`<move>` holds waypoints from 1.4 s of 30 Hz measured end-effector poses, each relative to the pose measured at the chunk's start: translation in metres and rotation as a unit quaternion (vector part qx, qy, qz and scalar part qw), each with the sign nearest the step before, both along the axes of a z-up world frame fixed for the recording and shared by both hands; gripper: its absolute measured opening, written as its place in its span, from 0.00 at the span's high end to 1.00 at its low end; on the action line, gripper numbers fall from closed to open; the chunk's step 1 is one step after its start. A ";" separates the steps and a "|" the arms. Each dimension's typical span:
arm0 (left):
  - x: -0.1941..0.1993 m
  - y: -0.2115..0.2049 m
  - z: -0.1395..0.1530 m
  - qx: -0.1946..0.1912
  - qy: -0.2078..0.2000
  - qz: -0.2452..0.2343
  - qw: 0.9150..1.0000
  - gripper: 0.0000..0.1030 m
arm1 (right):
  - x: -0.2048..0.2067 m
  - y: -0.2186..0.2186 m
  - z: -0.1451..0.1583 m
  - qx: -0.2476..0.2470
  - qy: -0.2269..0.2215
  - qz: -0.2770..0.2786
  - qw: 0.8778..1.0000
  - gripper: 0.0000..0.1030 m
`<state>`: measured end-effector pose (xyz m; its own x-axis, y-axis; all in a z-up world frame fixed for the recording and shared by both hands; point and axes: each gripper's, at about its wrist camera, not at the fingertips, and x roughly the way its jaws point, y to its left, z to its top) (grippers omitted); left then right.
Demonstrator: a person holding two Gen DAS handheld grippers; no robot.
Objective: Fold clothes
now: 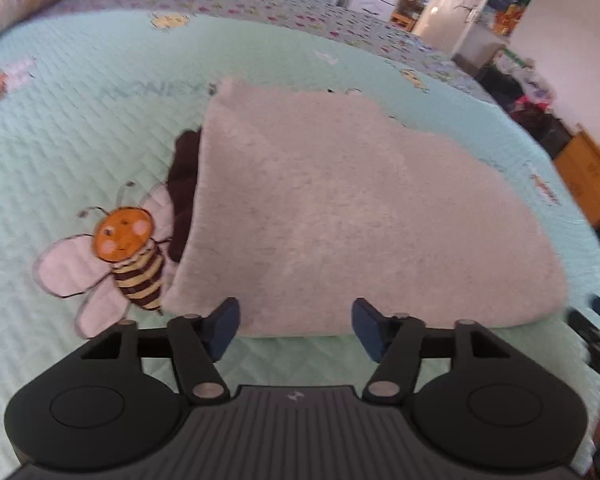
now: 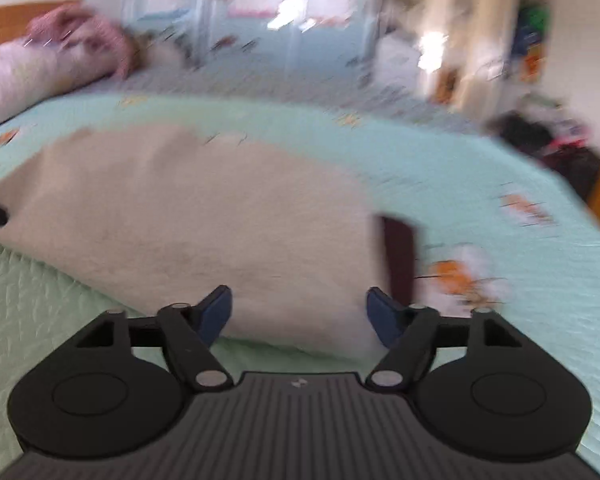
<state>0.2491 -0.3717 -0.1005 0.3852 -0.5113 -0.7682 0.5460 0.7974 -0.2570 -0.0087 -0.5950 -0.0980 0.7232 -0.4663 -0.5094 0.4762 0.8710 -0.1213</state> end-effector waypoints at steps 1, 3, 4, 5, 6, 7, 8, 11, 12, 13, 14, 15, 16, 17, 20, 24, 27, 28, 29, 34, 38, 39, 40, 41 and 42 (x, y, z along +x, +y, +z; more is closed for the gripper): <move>-0.002 0.000 0.003 0.007 -0.003 0.010 1.000 0.31 | -0.010 0.007 0.001 0.010 -0.010 -0.003 1.000 0.21; -0.006 0.006 0.006 0.010 -0.001 0.017 1.000 0.31 | -0.025 0.019 -0.005 0.036 -0.021 -0.001 0.999 0.21; -0.009 0.007 0.007 0.010 -0.001 0.017 1.000 0.31 | -0.029 0.026 -0.009 0.049 -0.024 0.000 0.999 0.21; -0.011 0.006 0.009 0.013 -0.004 0.016 1.000 0.31 | -0.033 0.031 -0.015 0.064 -0.026 -0.001 0.998 0.21; -0.015 0.006 0.012 0.018 -0.009 0.016 1.000 0.31 | -0.034 0.032 -0.019 0.086 -0.026 -0.006 0.996 0.21; -0.019 0.006 0.015 0.025 -0.016 0.015 0.999 0.31 | -0.035 0.034 -0.023 0.112 -0.029 -0.012 0.993 0.21; -0.022 0.006 0.018 0.030 -0.025 0.014 0.999 0.31 | -0.037 0.035 -0.028 0.139 -0.033 -0.017 0.990 0.21; -0.034 0.010 0.027 0.035 -0.043 0.009 0.998 0.31 | -0.035 0.041 -0.035 0.160 -0.034 -0.032 0.986 0.21; -0.036 0.011 0.028 0.034 -0.048 0.008 0.998 0.31 | -0.036 0.047 -0.033 0.157 -0.038 -0.032 0.986 0.21; -0.036 0.011 0.029 0.034 -0.052 0.007 0.998 0.31 | -0.034 0.050 -0.029 0.153 -0.044 -0.027 0.987 0.21; -0.037 0.010 0.029 0.034 -0.055 0.007 0.998 0.31 | -0.032 0.051 -0.024 0.149 -0.050 -0.022 0.987 0.21; -0.037 0.009 0.029 0.036 -0.058 0.009 0.998 0.31 | -0.028 0.051 -0.018 0.142 -0.056 -0.015 0.988 0.21; -0.037 0.009 0.029 0.038 -0.060 0.010 0.997 0.31 | -0.021 0.052 -0.014 0.134 -0.059 -0.006 0.989 0.21; -0.038 0.008 0.029 0.039 -0.062 0.011 0.997 0.31 | -0.013 0.052 -0.009 0.124 -0.063 0.002 0.990 0.21; -0.040 0.005 0.031 0.044 -0.070 0.004 0.997 0.31 | 0.017 0.052 0.003 0.098 -0.075 0.027 0.992 0.16; -0.042 0.000 0.034 0.059 -0.086 -0.005 0.995 0.31 | 0.074 0.050 -0.001 0.063 -0.055 0.057 0.995 0.16; -0.041 0.001 0.036 0.071 -0.102 -0.003 0.992 0.31 | 0.105 0.044 -0.011 0.033 -0.007 0.072 0.997 0.16; -0.040 0.002 0.037 0.074 -0.103 -0.003 0.992 0.31 | 0.110 0.039 -0.016 0.021 0.013 0.065 0.998 0.16; -0.039 0.002 0.037 0.076 -0.105 -0.003 0.992 0.31 | 0.112 0.030 -0.022 0.008 0.034 0.053 0.998 0.16; -0.037 0.001 0.034 0.077 -0.110 -0.002 0.991 0.31 | 0.073 -0.023 -0.028 -0.001 0.037 -0.030 0.999 0.14; -0.040 -0.004 0.034 0.077 -0.108 -0.007 0.991 0.31 | 0.027 -0.021 -0.004 -0.016 -0.012 -0.111 0.994 0.14; -0.040 -0.005 0.033 0.077 -0.108 -0.009 0.991 0.31 | 0.018 -0.015 0.000 -0.009 -0.031 -0.099 0.995 0.14; -0.041 -0.006 0.033 0.077 -0.107 -0.010 0.991 0.31 | 0.014 -0.008 0.001 -0.003 -0.041 -0.083 0.996 0.14; -0.042 -0.007 0.033 0.077 -0.107 -0.012 0.991 0.31 | 0.015 0.002 0.002 -0.002 -0.044 -0.062 0.997 0.14; -0.042 -0.008 0.033 0.077 -0.107 -0.013 0.991 0.31 | 0.020 0.011 0.002 -0.005 -0.044 -0.041 0.998 0.14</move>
